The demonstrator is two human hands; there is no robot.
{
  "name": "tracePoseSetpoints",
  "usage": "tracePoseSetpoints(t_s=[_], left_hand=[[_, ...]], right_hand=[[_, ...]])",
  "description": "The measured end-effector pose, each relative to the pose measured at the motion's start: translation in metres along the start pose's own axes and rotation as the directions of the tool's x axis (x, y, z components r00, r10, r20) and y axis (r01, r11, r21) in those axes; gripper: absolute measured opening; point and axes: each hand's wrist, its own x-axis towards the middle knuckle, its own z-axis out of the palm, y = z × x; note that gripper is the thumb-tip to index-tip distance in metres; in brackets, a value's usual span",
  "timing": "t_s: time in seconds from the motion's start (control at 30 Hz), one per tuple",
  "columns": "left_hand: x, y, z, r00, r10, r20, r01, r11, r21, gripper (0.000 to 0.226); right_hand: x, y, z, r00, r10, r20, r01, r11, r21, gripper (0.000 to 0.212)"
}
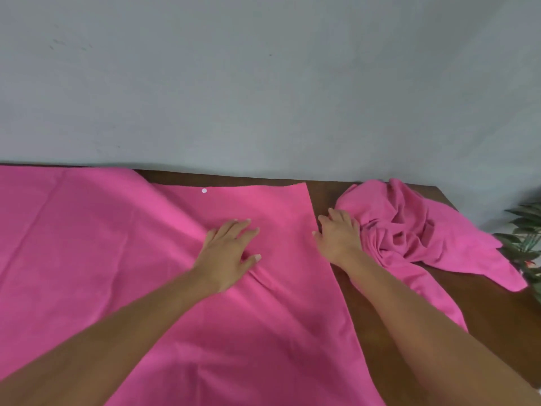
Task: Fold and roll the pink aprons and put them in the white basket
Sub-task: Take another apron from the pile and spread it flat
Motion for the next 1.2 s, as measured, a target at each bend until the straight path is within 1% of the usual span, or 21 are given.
tracePoseSetpoints(t_s=[0.07,0.1,0.2,0.27,0.33,0.43,0.63,0.73,0.83,0.93,1.03,1.1,1.2], left_hand=[[0.022,0.013,0.011,0.998,-0.019,0.063,0.016,0.999,0.036,0.068],[0.032,0.018,0.014,0.994,-0.034,0.103,0.028,0.998,0.058,0.069],[0.060,0.025,0.023,0.968,-0.112,0.227,0.069,0.979,0.190,0.080],[0.075,0.021,0.025,0.948,-0.168,0.270,0.090,0.956,0.280,0.086],[0.087,0.017,0.025,0.940,-0.200,0.278,0.113,0.947,0.302,0.089],[0.106,0.015,0.027,0.942,-0.195,0.274,0.106,0.946,0.306,0.089],[0.135,0.018,0.033,0.944,-0.181,0.275,0.094,0.949,0.302,0.089],[0.143,0.016,0.030,0.947,-0.164,0.277,0.074,0.948,0.309,0.090],[0.144,0.013,0.027,0.953,-0.140,0.268,0.052,0.948,0.313,0.087],[0.134,0.011,0.023,0.964,-0.097,0.246,0.025,0.959,0.282,0.085],[0.118,0.009,0.020,0.969,-0.053,0.241,-0.008,0.969,0.247,0.082],[0.105,0.006,0.017,0.971,-0.018,0.238,-0.038,0.972,0.231,0.080],[0.089,0.002,0.014,0.972,0.043,0.230,-0.091,0.975,0.203,0.077]], right_hand=[[0.005,0.016,0.014,0.999,0.011,0.039,-0.008,0.997,-0.078,0.053],[0.006,0.024,0.022,0.998,0.016,0.057,-0.010,0.994,-0.106,0.054],[0.011,0.055,0.040,0.995,0.038,0.095,-0.022,0.987,-0.157,0.056],[0.016,0.080,0.048,0.994,0.060,0.089,-0.045,0.987,-0.157,0.055],[0.020,0.107,0.053,0.992,0.094,0.083,-0.081,0.986,-0.143,0.055],[0.025,0.142,0.059,0.986,0.126,0.105,-0.114,0.987,-0.114,0.055],[0.031,0.168,0.061,0.986,0.123,0.113,-0.110,0.987,-0.115,0.056],[0.032,0.166,0.059,0.987,0.127,0.098,-0.116,0.987,-0.109,0.057],[0.027,0.151,0.054,0.995,0.097,0.011,-0.096,0.993,-0.074,0.058],[0.011,0.123,0.052,0.997,0.023,-0.078,-0.019,0.998,0.062,0.056],[-0.014,0.090,0.057,0.992,-0.066,-0.107,0.086,0.977,0.195,0.054],[-0.037,0.068,0.061,0.988,-0.126,-0.085,0.143,0.957,0.252,0.061],[-0.078,0.042,0.068,0.986,-0.162,-0.048,0.169,0.944,0.285,0.082]])
